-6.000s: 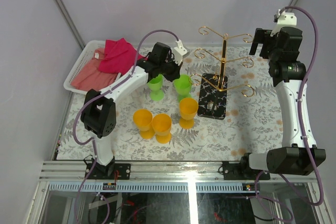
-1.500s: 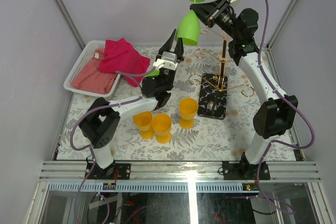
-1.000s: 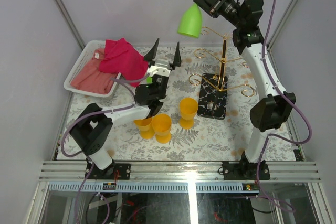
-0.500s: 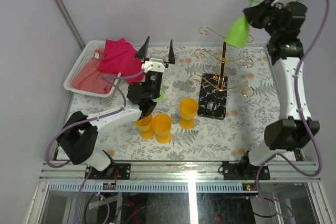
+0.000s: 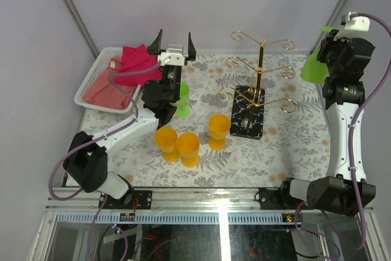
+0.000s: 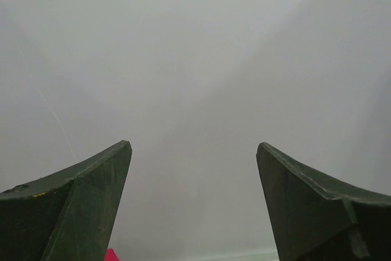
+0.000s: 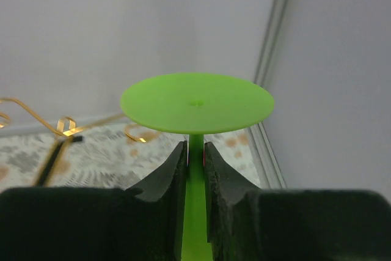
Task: Place the wine glass upside down on the wine glass rack
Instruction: Turn the wine glass upside down at the wine rack.
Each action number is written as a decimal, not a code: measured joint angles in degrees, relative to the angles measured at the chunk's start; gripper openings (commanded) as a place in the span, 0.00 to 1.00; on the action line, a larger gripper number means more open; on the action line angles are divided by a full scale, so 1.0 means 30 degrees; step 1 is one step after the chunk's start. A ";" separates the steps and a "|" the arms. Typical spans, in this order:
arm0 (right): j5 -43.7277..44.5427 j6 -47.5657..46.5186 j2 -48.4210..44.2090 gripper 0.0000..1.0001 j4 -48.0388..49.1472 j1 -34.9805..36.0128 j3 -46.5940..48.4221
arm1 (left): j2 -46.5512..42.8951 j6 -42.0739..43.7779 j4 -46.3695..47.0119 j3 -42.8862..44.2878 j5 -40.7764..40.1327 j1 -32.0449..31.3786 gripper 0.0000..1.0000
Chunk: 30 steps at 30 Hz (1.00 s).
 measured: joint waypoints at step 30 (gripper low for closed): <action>-0.7679 -0.1151 -0.2878 0.00 1.0367 -0.3803 -1.2539 | -0.2594 -0.6943 -1.2458 0.2113 0.4568 0.4663 0.87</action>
